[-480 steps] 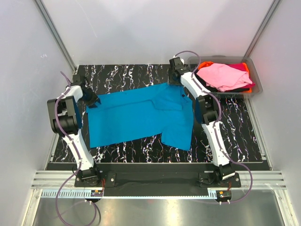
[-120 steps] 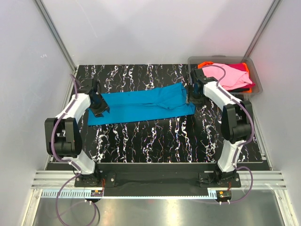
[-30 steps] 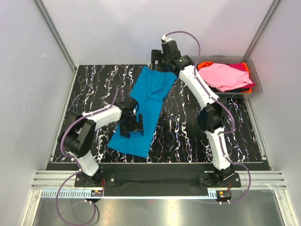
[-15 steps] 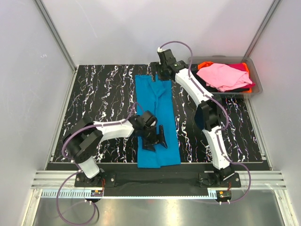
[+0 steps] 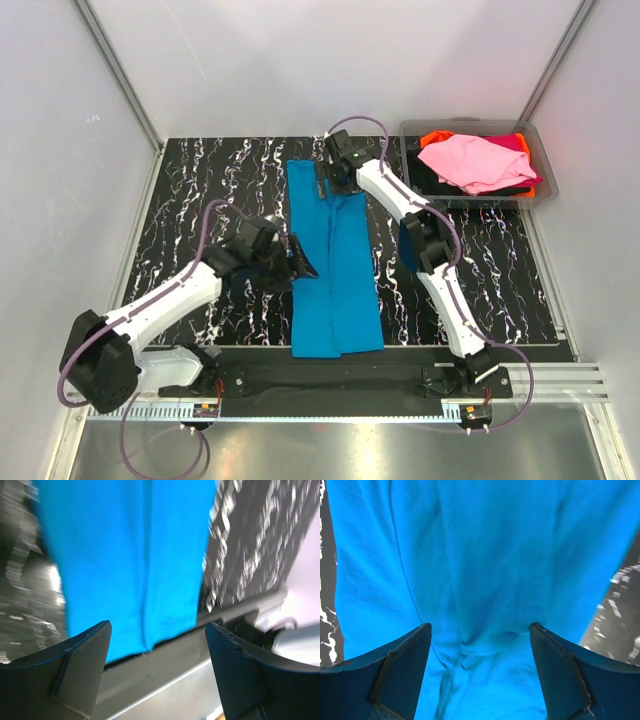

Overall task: Fold and stack the t-shirts
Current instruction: Fold the tshirt

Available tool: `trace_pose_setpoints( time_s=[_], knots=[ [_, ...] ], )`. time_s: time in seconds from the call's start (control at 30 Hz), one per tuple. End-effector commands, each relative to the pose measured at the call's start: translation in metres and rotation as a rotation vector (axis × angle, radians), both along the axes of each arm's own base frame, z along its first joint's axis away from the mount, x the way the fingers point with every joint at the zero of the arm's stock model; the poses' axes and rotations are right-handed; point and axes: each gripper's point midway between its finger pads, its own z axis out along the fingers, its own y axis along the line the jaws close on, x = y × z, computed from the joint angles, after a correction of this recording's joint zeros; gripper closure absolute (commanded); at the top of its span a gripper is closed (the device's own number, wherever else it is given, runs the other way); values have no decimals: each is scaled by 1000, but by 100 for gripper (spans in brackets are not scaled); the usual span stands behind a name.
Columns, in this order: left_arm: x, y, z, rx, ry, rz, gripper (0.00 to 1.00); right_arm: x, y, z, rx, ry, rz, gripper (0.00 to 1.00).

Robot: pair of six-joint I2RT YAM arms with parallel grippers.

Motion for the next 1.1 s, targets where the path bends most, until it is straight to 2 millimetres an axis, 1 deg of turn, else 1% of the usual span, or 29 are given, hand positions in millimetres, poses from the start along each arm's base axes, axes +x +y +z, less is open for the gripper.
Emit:
trace_pose_setpoints(
  time_s=[0.0,0.03,0.07,0.1,0.13,0.17,0.2,0.23,0.27,0.3,0.37,0.4,0.43,0.5,0.53,0.6,0.63,0.7,0.73,0.8,0.83,0.9,0.93,0.97,1.0,1.03,1.07],
  knots=[
    [15,31,-4,47,-11,72,18,6,16,6,-6,-46,18,14],
    [18,36,-8,56,-4,76,19,7,15,-7,-23,-33,11,14],
    [22,41,-10,55,4,91,19,12,17,-4,-16,-50,10,15],
    [25,44,-11,59,6,93,19,14,18,-8,-19,-52,6,14],
    [27,45,-13,68,4,89,19,15,18,-24,-35,-38,-1,14],
    [30,50,-18,82,15,104,20,23,20,-15,-21,-69,-8,14],
    [31,52,-21,93,21,111,20,29,18,-16,-28,-85,-27,14],
    [33,54,-23,100,25,118,19,31,16,-29,-37,-76,-47,15],
    [35,57,-27,113,35,130,19,40,19,-20,-20,-113,-66,16],
    [37,58,-28,118,36,136,19,45,17,-19,-14,-125,-83,20],
    [40,57,-31,120,45,135,19,57,15,-20,12,-153,-121,22],
    [40,55,-36,127,65,128,19,63,11,-19,16,-170,-134,23],
    [42,54,-37,129,69,120,19,73,12,-13,38,-206,-144,23],
    [43,52,-39,126,82,110,19,83,9,-5,59,-245,-161,24],
    [44,51,-40,130,86,111,19,92,3,2,83,-266,-185,25],
    [46,51,-40,132,80,112,19,101,-3,18,114,-298,-215,25],
    [48,50,-39,132,74,105,19,106,-10,32,138,-313,-234,25],
    [52,49,-36,130,67,105,19,108,-14,47,153,-326,-241,25],
    [53,48,-34,125,65,114,19,109,-17,69,168,-353,-231,25],
    [54,48,-31,121,61,126,19,106,-17,87,187,-360,-206,24],
    [53,48,-33,122,65,127,19,103,-15,112,215,-385,-193,24],
    [50,49,-34,119,76,123,19,94,-10,133,257,-379,-161,22],
    [46,50,-38,122,87,119,19,87,-9,162,292,-400,-153,21],
    [41,49,-39,113,100,109,19,79,-9,171,302,-390,-144,20],
    [37,49,-42,111,112,104,19,68,-9,175,308,-356,-132,19],
    [28,52,-50,117,138,98,20,56,-11,202,338,-364,-130,19],
    [24,52,-52,115,146,93,20,46,-12,200,333,-326,-124,19]
  ],
)
